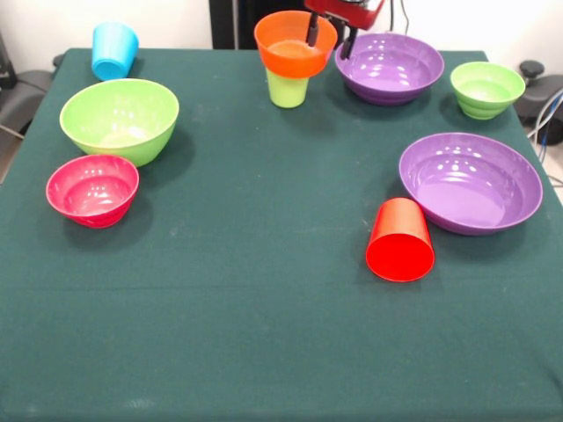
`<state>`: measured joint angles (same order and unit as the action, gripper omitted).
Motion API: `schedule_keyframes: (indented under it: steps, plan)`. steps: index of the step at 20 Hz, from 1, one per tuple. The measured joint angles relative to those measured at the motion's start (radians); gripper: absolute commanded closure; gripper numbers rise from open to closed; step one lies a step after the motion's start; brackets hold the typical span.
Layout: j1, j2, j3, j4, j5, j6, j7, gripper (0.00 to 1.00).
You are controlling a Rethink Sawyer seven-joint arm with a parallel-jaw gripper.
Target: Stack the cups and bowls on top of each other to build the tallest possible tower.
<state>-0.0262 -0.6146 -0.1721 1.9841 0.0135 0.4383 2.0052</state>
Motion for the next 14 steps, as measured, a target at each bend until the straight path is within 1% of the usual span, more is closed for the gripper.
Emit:
schedule_keyframes:
  steps: [8,9,14]
  plan:
    - [-0.001,0.009,0.0,0.0,0.0,0.0,0.0,0.0]
    - [-0.002,0.01,0.0,0.0,0.0,0.0,0.0,1.0]
    - [-0.002,0.009,-0.002,0.0,0.0,0.0,0.0,1.0]
